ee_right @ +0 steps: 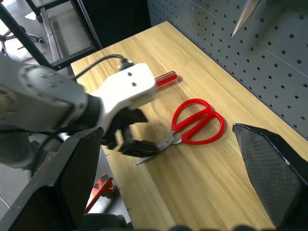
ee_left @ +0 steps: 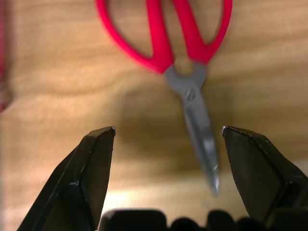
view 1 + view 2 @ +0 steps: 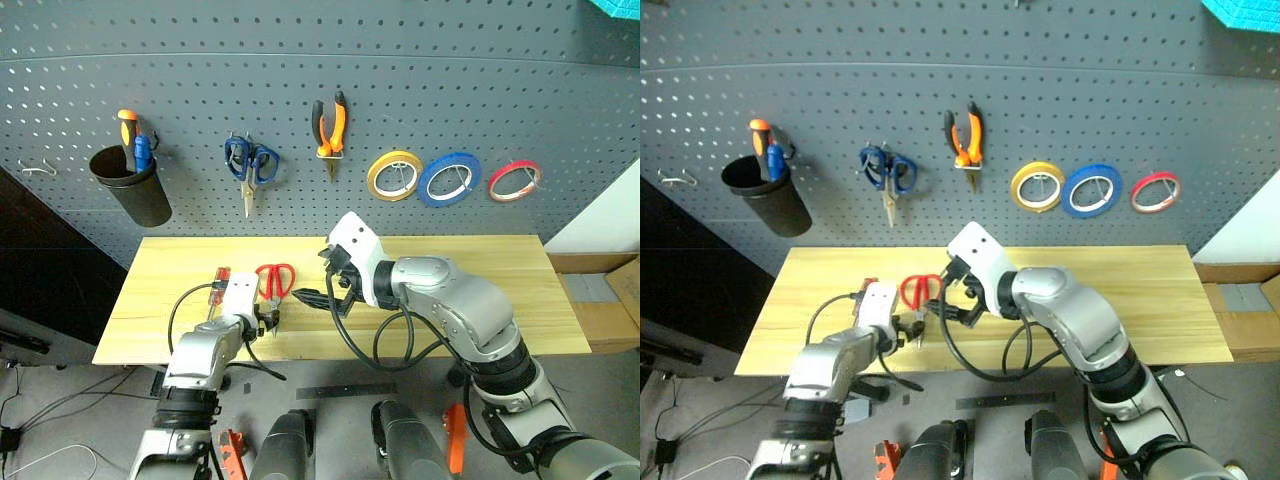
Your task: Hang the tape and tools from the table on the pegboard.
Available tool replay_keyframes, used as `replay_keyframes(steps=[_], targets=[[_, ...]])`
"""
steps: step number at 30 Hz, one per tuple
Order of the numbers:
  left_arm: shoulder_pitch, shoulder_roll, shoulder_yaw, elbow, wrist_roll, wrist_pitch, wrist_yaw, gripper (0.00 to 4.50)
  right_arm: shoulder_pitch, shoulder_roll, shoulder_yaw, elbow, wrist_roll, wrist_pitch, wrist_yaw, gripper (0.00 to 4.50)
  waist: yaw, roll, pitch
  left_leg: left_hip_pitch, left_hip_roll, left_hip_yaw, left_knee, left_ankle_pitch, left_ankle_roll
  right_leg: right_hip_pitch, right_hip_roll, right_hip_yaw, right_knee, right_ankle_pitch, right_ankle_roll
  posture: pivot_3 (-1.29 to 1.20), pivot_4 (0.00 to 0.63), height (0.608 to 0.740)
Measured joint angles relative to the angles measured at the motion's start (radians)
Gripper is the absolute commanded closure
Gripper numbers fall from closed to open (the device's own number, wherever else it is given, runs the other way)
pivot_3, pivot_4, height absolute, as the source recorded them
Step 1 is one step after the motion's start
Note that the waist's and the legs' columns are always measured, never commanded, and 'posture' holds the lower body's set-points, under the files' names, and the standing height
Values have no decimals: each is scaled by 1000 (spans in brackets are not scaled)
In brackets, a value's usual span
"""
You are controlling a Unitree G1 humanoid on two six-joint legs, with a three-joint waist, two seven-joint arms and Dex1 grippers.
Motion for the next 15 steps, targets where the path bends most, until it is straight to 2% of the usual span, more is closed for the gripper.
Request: replay_keyframes(steps=[7, 10, 15], targets=[[-73, -38, 36, 153, 17, -73, 37, 652, 0, -7, 9, 0, 0, 0, -17, 29, -2, 0, 0, 0, 0, 0, -2, 0, 0, 0, -2, 0, -1, 0, 0, -78, 212, 740], [-84, -42, 40, 178, 21, -92, 34, 1276, 0, -9, 9, 0, 1, 0, -21, 0, -2, 0, 0, 0, 0, 1, -1, 0, 0, 0, -2, 0, -1, 0, 0, -85, 211, 740], [-86, -40, 35, 211, 32, -151, 18, 2985, 0, -11, 9, 0, 1, 2, -35, 0, -3, 0, 0, 0, 0, 1, -1, 0, 0, 0, -2, 0, -1, 0, 0, -90, 210, 740]])
